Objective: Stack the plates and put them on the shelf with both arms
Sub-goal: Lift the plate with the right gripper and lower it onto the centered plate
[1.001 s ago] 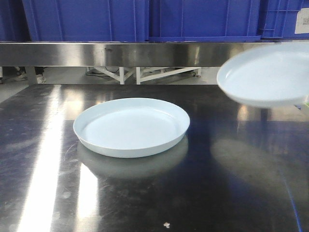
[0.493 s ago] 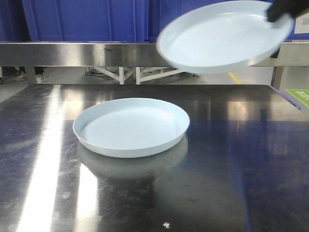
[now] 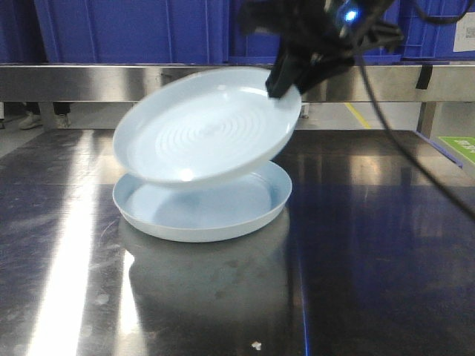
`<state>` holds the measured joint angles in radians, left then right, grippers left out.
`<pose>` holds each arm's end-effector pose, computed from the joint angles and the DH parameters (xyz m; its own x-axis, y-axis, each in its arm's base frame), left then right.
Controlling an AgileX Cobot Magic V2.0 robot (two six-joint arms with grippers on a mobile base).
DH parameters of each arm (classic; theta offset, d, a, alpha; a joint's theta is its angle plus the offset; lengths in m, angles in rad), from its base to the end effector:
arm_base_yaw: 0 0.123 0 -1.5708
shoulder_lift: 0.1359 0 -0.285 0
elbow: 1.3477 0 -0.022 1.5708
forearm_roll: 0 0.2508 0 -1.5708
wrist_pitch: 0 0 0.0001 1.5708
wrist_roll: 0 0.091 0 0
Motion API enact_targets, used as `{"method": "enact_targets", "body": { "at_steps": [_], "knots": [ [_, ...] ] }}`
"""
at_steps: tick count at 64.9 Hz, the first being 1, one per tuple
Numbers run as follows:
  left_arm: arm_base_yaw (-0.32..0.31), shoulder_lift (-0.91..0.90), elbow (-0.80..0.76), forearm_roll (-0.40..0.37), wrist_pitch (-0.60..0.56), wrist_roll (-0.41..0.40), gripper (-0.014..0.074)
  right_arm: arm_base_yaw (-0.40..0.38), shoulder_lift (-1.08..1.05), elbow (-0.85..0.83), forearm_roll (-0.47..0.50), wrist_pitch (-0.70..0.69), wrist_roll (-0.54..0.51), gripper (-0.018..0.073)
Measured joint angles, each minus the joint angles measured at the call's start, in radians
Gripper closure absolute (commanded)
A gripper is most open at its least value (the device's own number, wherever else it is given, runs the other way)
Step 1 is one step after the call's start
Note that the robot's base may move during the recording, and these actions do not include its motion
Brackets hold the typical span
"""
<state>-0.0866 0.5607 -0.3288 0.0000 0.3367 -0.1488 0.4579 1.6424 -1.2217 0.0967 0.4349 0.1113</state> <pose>0.1129 -0.0098 0.2492 -0.4690 -0.1081 -0.8766 0.0172 0.9912 -0.1314 0.3287 0.1661 0.2774 -0.7025 -0.1260 -0.7005 -0.3357 0.9265 0.1701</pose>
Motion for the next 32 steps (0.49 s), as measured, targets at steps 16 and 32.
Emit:
{"method": "enact_targets", "body": {
  "at_steps": [16, 32],
  "knots": [
    [0.000, 0.000, 0.000, 0.000, 0.000, 0.000, 0.0507, 0.003, 0.054, 0.000, 0.000, -0.008, 0.000, 0.0540],
    [0.000, 0.000, 0.000, 0.000, 0.000, 0.000, 0.0507, 0.020, 0.057, 0.000, 0.000, -0.031, 0.000, 0.0540]
  ]
}}
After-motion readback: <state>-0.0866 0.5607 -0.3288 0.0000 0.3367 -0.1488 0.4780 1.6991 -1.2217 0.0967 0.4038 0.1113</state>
